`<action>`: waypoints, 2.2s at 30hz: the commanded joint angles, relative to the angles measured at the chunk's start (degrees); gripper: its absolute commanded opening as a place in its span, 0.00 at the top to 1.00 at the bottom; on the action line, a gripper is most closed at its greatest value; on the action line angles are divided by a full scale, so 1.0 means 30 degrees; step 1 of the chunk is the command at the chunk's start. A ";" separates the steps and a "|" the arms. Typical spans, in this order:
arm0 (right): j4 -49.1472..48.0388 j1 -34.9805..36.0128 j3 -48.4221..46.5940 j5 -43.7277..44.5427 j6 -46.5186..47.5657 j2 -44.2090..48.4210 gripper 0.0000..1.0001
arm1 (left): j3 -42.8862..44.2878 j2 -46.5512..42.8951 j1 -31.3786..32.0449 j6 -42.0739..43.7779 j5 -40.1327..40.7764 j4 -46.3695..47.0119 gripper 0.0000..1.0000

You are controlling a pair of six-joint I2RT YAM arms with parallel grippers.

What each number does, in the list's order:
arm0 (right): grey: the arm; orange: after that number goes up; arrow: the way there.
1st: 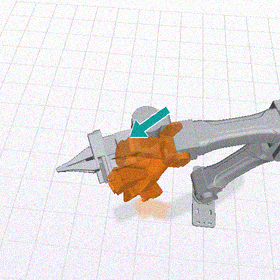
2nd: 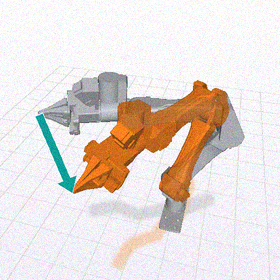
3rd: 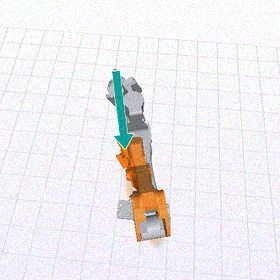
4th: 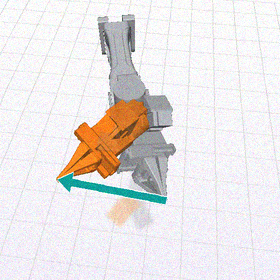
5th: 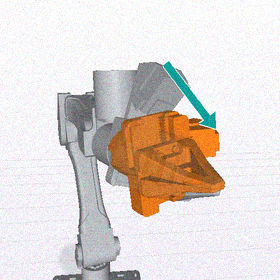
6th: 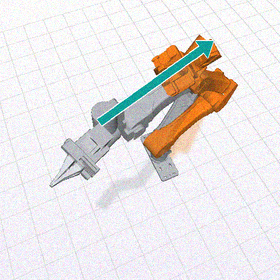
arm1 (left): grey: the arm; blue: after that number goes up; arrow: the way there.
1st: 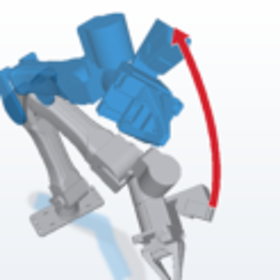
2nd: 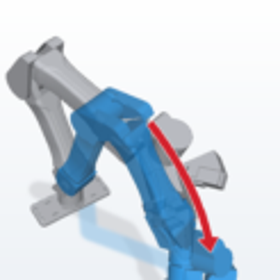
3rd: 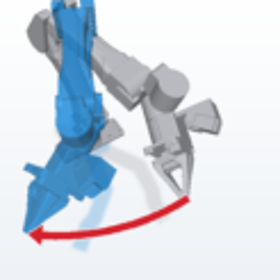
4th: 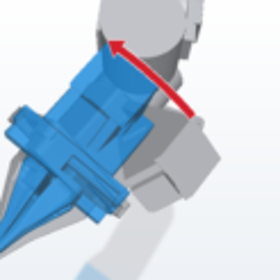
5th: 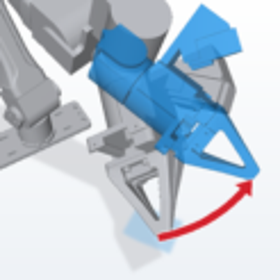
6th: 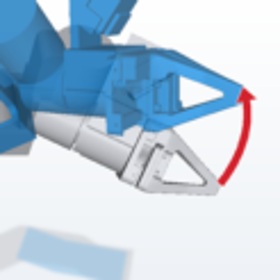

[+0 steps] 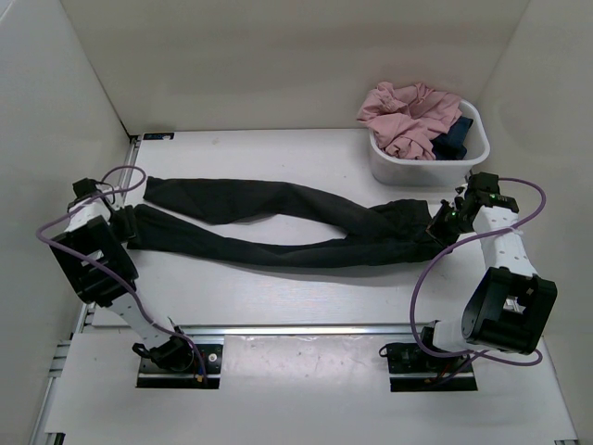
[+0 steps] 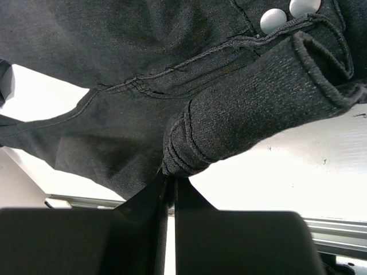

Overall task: Fold and stack the trousers
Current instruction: Flatten the trousers out

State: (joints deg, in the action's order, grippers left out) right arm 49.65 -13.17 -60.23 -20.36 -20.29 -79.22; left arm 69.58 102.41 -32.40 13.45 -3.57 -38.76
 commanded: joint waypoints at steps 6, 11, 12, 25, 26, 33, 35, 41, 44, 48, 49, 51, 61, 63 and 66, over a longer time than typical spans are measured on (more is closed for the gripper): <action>0.0121 -0.0122 -0.0256 -0.0450 0.0466 0.0391 1.00 | 0.0476 0.1220 -0.0127 0.0172 -0.1475 0.0499 0.34; 0.0121 -0.0122 -0.0256 -0.0450 0.0466 0.0567 1.00 | 0.1325 0.2570 -0.0127 0.0174 -0.1475 0.0499 0.62; 0.0121 -0.0122 -0.0256 -0.0450 0.0640 0.0741 1.00 | 0.1328 0.2572 -0.0127 0.0377 -0.1475 0.0499 0.72; 0.0294 -0.0122 -0.7974 0.0577 0.0146 -0.2124 1.00 | 0.3986 0.0170 -0.0127 0.4266 -0.1475 -0.2793 0.86; 0.1195 -0.0122 -0.9673 0.0576 0.0144 -0.2882 1.00 | 0.6111 0.0170 -0.0127 0.4623 -0.1475 -0.3942 0.86; 0.3050 -0.0296 -1.0234 0.2067 -0.0677 -0.0289 1.00 | 0.8922 -0.1143 -0.1181 0.7495 -0.0454 -0.8495 0.86; 0.2731 -0.0794 -0.4747 0.2072 -0.1200 0.1820 1.00 | 0.7283 -0.1615 -0.1181 0.8109 0.0395 -0.8671 0.86; 0.2142 -0.2492 0.3367 0.2946 -0.2783 0.5778 1.00 | 0.1568 -0.2963 -0.1560 0.9078 0.3092 -0.8233 0.86; 0.2494 -0.3110 0.6358 0.4318 -0.3313 0.6835 1.00 | -0.0250 -0.3170 -0.1941 0.9664 0.4119 -0.7881 0.86; 0.1732 -0.3286 0.8091 0.4707 -0.3841 0.6839 1.00 | -0.1893 -0.2936 -0.1943 0.9666 0.4912 -0.7382 0.86; 0.1732 -0.3460 0.8093 0.4707 -0.3841 0.6837 1.00 | -0.2069 -0.2936 -0.1943 0.9666 0.5115 -0.7382 0.86; 0.1908 -0.3665 0.8093 0.5202 -0.3841 0.6837 1.00 | -0.2334 -0.2760 -0.1943 0.9666 0.5407 -0.7382 0.86; 0.4453 -0.4019 0.7568 0.9331 -0.5714 0.7188 1.00 | -0.4239 -0.3317 -0.3113 1.0076 0.7518 -0.6591 0.86; 0.5446 -0.4019 0.6838 1.0501 -0.6708 0.7391 0.96 | -0.4239 -0.3491 -0.3291 1.0252 0.7519 -0.6591 0.86; 0.5919 -0.4019 0.6658 1.0598 -0.7413 0.7393 0.50 | -0.4471 -0.3492 -0.3291 1.0428 0.7927 -0.6591 0.84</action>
State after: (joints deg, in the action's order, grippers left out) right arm 63.81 -24.77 -37.17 5.23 -39.24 -58.02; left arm 56.60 95.13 -41.71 42.89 16.10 -61.08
